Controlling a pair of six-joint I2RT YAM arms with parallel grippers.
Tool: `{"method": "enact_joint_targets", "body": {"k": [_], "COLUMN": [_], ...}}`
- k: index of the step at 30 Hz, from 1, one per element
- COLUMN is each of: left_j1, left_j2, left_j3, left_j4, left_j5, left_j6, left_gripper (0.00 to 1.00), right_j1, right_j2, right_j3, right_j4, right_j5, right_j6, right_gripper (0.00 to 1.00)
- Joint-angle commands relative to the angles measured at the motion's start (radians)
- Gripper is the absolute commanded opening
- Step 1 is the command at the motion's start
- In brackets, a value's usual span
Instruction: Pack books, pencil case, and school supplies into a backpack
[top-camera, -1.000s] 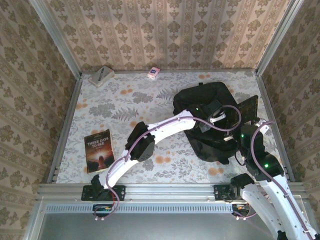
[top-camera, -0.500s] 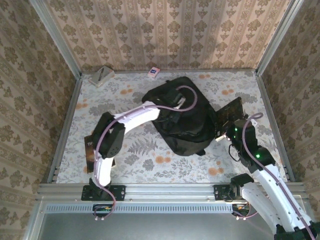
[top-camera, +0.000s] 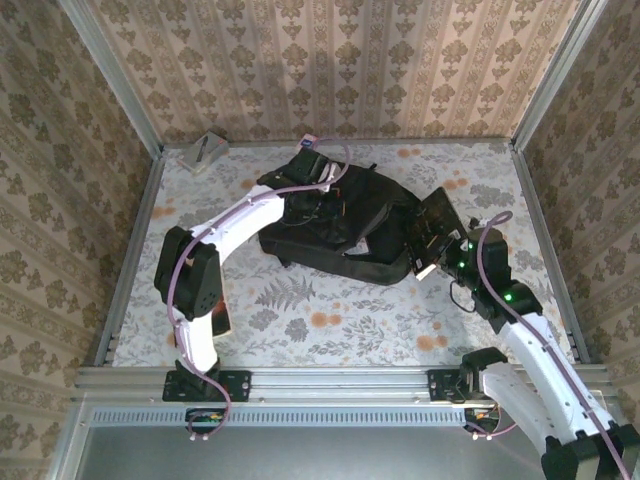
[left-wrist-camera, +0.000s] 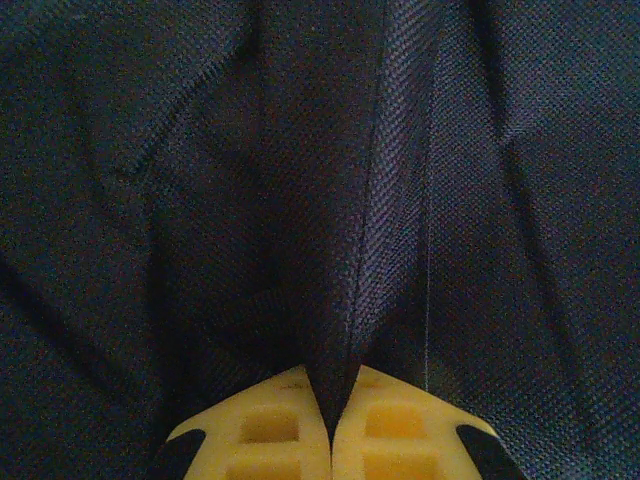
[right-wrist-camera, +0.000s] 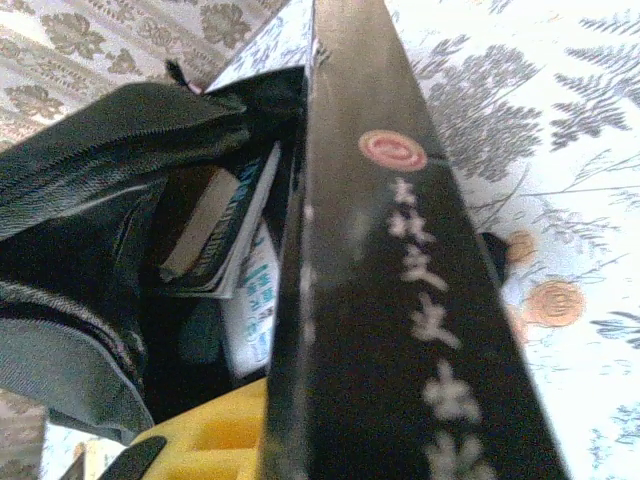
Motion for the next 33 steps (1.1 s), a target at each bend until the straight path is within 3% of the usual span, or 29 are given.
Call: {"method": "enact_joint_targets", "body": {"k": [1,6,11,18,26,33], "left_j1": [-0.007,0.024,0.073,0.126,0.156,0.161], "left_j2": [-0.077,-0.119,-0.174,-0.204,-0.228,-0.228], "left_j3": [0.037,-0.011,-0.060,-0.062,-0.073,-0.058], "left_j4": [0.024,0.052,0.098,0.075,0.075,0.061], "left_j5": [0.122,0.165,0.223,0.289,0.376,0.456], "left_j6": [0.045,0.026,0.001,0.039,0.092,0.140], "left_gripper": [0.00,0.00,0.00,0.00,0.00,0.00], "right_j1": [-0.038,-0.076,-0.091,-0.094,-0.094,-0.069], "right_j2": [0.067,0.140,0.103,0.092,0.129,0.215], "right_j3": [-0.003,-0.031,-0.009,-0.012,-0.014,-0.018], "right_j4": [0.216,0.365,0.280,0.331,0.507,0.692], "right_j5": [-0.280,-0.443,-0.442,-0.558,-0.650,-0.657], "right_j6": [0.093,0.219,0.225,0.374,0.564,0.688], "right_gripper": [0.00,0.00,0.00,0.00,0.00,0.00]}}
